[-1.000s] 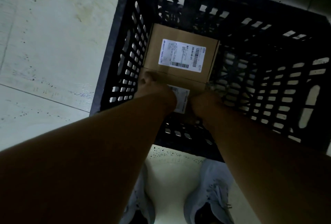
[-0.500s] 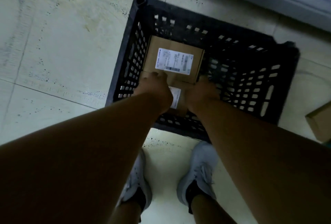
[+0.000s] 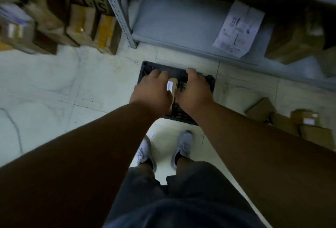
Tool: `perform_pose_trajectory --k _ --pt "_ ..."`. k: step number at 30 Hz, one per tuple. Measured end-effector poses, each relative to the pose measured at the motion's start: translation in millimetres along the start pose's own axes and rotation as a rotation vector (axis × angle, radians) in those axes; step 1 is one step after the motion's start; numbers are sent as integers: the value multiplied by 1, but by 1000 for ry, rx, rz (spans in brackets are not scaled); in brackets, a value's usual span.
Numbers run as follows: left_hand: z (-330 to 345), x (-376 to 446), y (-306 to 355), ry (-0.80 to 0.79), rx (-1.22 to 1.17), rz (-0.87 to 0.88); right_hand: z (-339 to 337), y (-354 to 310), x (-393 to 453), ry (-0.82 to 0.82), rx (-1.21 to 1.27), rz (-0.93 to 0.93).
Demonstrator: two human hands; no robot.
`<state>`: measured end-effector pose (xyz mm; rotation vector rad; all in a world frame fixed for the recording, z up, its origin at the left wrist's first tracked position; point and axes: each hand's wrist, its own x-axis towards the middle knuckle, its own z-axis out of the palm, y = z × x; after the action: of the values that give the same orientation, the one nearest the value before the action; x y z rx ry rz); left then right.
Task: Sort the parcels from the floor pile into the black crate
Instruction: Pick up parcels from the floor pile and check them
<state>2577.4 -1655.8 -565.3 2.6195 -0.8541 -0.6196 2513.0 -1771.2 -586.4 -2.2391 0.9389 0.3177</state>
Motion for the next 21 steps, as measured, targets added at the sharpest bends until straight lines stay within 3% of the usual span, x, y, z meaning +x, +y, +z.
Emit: perform_pose_trajectory --k 10,21 --pt "-79 -50 68 111 28 130 -112 -33 -79 173 -57 -77" --pt "-115 -89 96 104 86 551 -113 -28 -180 462 80 167"
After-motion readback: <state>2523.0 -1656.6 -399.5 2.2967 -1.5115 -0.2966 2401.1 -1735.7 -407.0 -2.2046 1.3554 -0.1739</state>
